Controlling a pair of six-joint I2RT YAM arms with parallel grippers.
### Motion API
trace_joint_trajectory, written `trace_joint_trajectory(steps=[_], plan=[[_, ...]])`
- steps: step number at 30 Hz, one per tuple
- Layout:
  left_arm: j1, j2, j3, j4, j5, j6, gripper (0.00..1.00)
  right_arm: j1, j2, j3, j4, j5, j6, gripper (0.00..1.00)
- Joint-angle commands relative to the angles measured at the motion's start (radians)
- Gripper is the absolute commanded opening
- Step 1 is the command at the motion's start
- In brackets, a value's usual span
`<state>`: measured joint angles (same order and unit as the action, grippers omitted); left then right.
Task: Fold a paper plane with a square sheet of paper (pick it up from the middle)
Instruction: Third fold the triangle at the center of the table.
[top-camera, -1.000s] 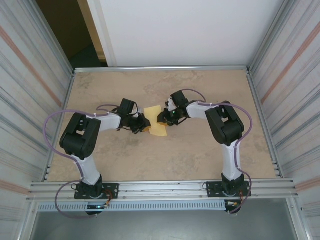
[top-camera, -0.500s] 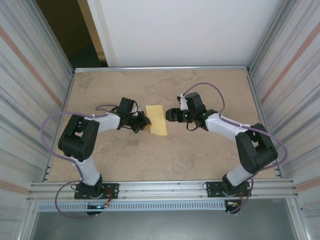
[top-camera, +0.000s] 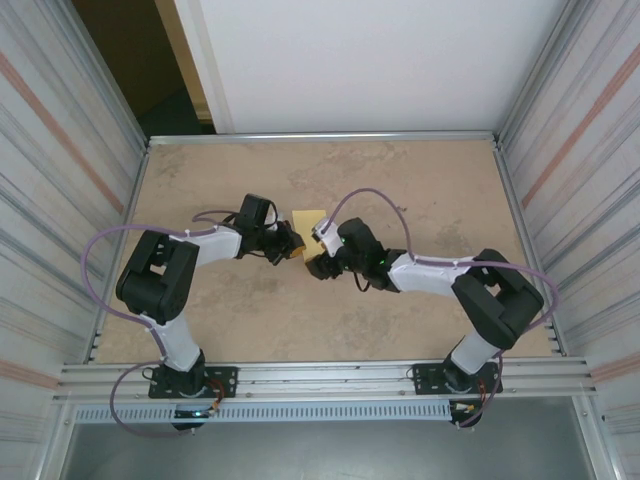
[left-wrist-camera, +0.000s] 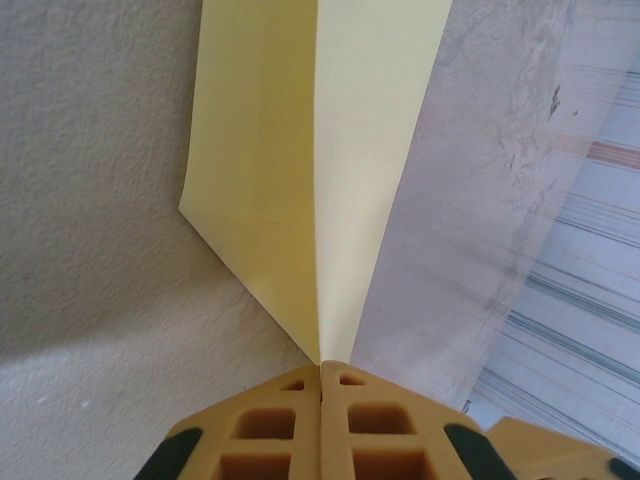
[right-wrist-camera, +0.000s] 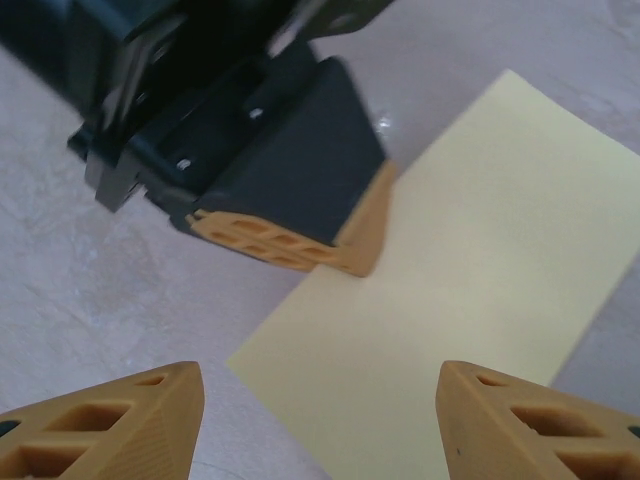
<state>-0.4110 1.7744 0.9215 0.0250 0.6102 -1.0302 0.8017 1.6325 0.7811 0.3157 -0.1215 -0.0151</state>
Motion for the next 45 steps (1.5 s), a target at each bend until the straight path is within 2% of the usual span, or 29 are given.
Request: trace_joint_trajectory(steps=[1,13,23,34,39,45], plan=[[-0.003,-0.035,0.008,-0.002,0.023,-0.012,0.05,0.015,0.05,-0.006,0.091,0.054,-0.15,0.64],[-0.002,-0.024,0.015,-0.006,0.029,-0.012,0.06,0.038,0.131,-0.006,0.126,0.123,-0.249,0.63],[-0.002,-0.018,0.018,-0.011,0.032,-0.01,0.07,0.038,0.096,-0.026,0.132,0.159,-0.236,0.43],[-0.002,-0.021,0.016,-0.022,0.028,-0.004,0.07,0.041,0.067,-0.022,0.105,0.079,-0.213,0.35],[-0.002,-0.021,0.015,-0.02,0.026,-0.005,0.08,0.041,0.078,-0.014,0.088,0.046,-0.215,0.22],[0.019,-0.072,-0.001,-0.061,-0.022,0.008,0.15,0.041,0.075,-0.017,0.064,0.005,-0.204,0.05]])
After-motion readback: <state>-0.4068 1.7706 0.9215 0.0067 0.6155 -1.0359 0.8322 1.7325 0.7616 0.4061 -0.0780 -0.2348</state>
